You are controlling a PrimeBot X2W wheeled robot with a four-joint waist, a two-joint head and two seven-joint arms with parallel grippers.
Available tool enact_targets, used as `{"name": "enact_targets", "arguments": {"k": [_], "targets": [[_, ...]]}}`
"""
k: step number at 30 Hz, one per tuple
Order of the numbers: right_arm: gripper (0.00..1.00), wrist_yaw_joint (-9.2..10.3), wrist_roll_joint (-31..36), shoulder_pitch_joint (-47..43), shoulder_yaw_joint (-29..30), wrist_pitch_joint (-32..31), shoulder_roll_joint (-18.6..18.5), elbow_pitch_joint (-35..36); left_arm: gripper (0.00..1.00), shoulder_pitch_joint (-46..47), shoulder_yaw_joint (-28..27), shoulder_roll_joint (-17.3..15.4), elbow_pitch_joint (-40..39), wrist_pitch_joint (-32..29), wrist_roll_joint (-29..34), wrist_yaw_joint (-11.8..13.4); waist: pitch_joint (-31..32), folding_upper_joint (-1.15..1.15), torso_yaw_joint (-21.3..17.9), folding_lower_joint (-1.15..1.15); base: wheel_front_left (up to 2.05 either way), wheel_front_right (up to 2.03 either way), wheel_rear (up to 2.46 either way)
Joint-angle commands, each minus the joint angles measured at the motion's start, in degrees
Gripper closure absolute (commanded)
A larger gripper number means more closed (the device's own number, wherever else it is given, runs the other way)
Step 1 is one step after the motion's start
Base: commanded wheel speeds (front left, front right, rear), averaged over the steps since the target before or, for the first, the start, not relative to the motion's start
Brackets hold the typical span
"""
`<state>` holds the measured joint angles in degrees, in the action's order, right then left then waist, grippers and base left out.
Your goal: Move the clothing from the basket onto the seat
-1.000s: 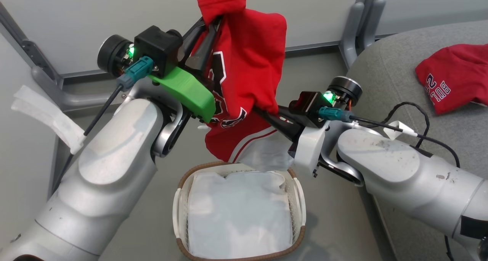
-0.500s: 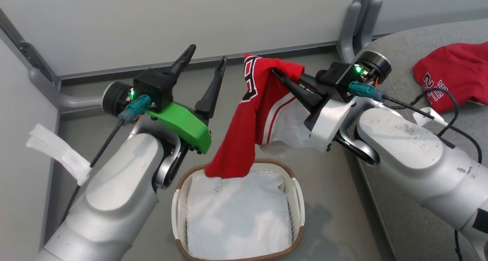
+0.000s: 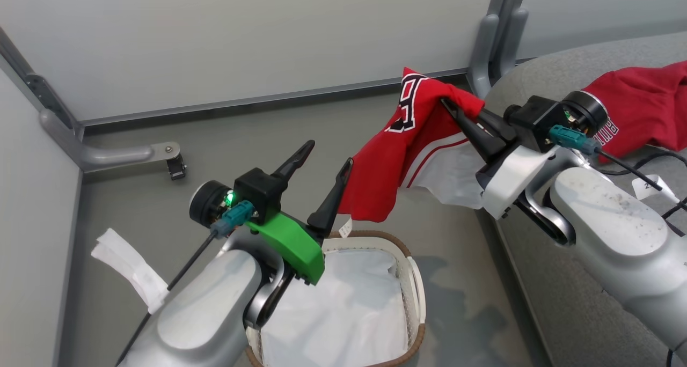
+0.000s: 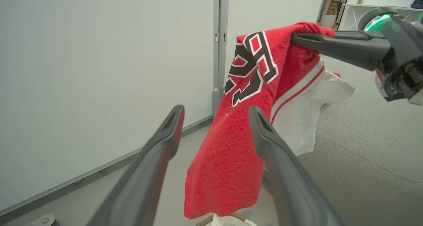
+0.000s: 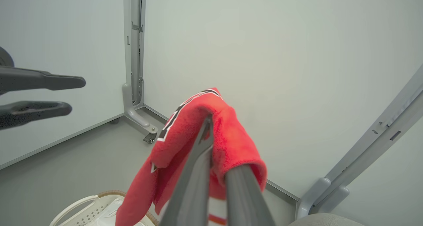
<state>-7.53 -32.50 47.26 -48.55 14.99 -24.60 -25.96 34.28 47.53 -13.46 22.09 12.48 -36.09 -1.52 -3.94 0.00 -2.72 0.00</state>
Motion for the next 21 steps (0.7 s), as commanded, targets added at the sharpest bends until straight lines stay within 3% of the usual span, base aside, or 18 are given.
{"name": "enact_targets", "arguments": {"k": [1, 14, 21], "targets": [[1.00, 0.08, 0.56, -1.25, 0.95, 0.29, -0.49, 0.25, 0.00, -1.43, 0.27, 0.12, -0.23, 0.42, -0.21, -0.09, 0.17, 0.00, -0.27, 0.00, 0.00, 0.00, 0.00], [1.00, 0.08, 2.69, -6.44, 6.64, 0.29, -2.53, 1.46, 0.00, -5.77, 2.74, 1.78, -0.59, 1.36, -0.08, 0.24, 0.69, 0.00, -1.84, 0.00, 0.00, 0.00, 0.00], [1.00, 0.08, 4.51, -7.17, 9.30, 0.29, -2.64, 2.80, 0.00, -5.81, 3.15, 1.60, -1.45, 1.70, 0.45, 0.55, -0.31, 0.00, -4.78, 0.00, 0.00, 0.00, 0.00]]}}
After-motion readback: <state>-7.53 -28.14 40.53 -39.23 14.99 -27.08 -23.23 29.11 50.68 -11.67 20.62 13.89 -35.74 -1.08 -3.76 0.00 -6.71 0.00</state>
